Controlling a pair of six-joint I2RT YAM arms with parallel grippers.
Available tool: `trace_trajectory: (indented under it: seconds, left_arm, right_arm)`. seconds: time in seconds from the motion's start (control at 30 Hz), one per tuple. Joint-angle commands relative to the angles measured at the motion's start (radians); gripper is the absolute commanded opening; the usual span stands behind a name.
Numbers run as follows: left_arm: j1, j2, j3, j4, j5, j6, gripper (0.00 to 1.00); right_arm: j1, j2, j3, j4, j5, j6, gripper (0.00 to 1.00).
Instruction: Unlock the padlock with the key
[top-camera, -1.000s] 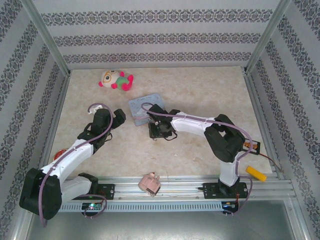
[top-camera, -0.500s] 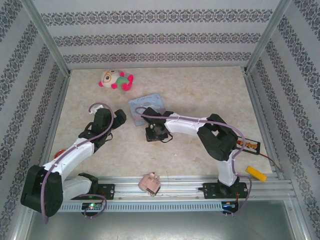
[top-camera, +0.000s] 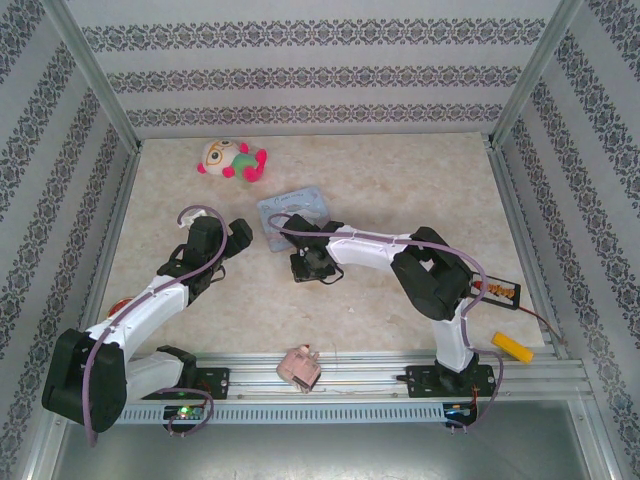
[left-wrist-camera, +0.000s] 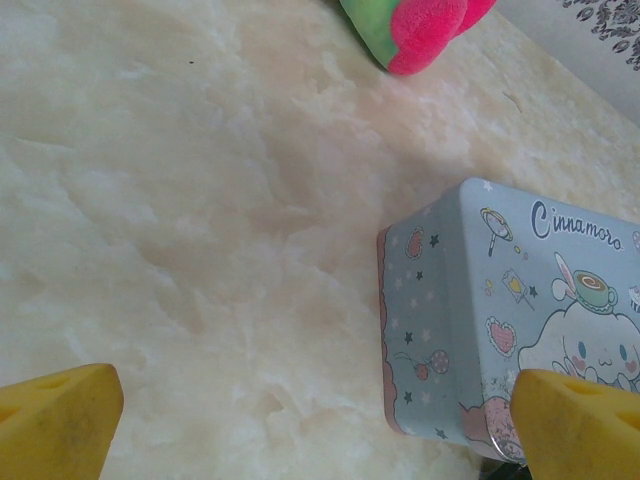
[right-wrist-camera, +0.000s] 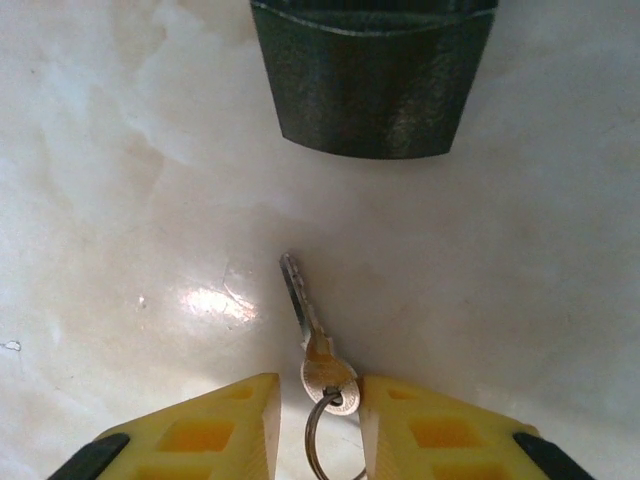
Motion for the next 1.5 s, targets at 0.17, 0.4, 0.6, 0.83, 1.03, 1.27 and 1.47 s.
trace_trajectory:
  seconds: [0.17, 0.4, 0.6, 0.83, 1.03, 1.27, 1.47]
  left_arm:
    - [0.019, -0.003, 0.015, 0.024, 0.013, -0.012, 0.99]
    - [0.029, -0.027, 0.029, 0.005, 0.009, 0.008, 0.99]
    - [0.042, -0.067, 0.049, -0.007, 0.045, 0.069, 0.99]
    - [0.048, -0.109, 0.111, -0.019, 0.172, 0.174, 0.99]
    - [0.048, -0.102, 0.196, -0.032, 0.401, 0.261, 0.99]
    - [0.046, -0.070, 0.291, -0.106, 0.655, 0.307, 0.92]
    - [0.034, -0.028, 0.313, -0.067, 0.880, 0.289, 0.84]
  right_arm:
    - [0.007, 0.025, 0.009, -0.054, 0.031, -0.020, 0.14]
    - [-0.002, -0.009, -0.004, -0.033, 0.037, -0.062, 0.00]
    - [-0.020, -0.111, -0.077, 0.061, 0.014, -0.147, 0.00]
    - [-0.061, -0.316, -0.233, 0.237, -0.093, -0.267, 0.00]
    - [-0.131, -0.506, -0.385, 0.438, -0.277, -0.274, 0.00]
    - [-0.229, -0.660, -0.539, 0.660, -0.438, -0.166, 0.00]
    - [-0.278, -0.720, -0.607, 0.813, -0.556, -0.063, 0.00]
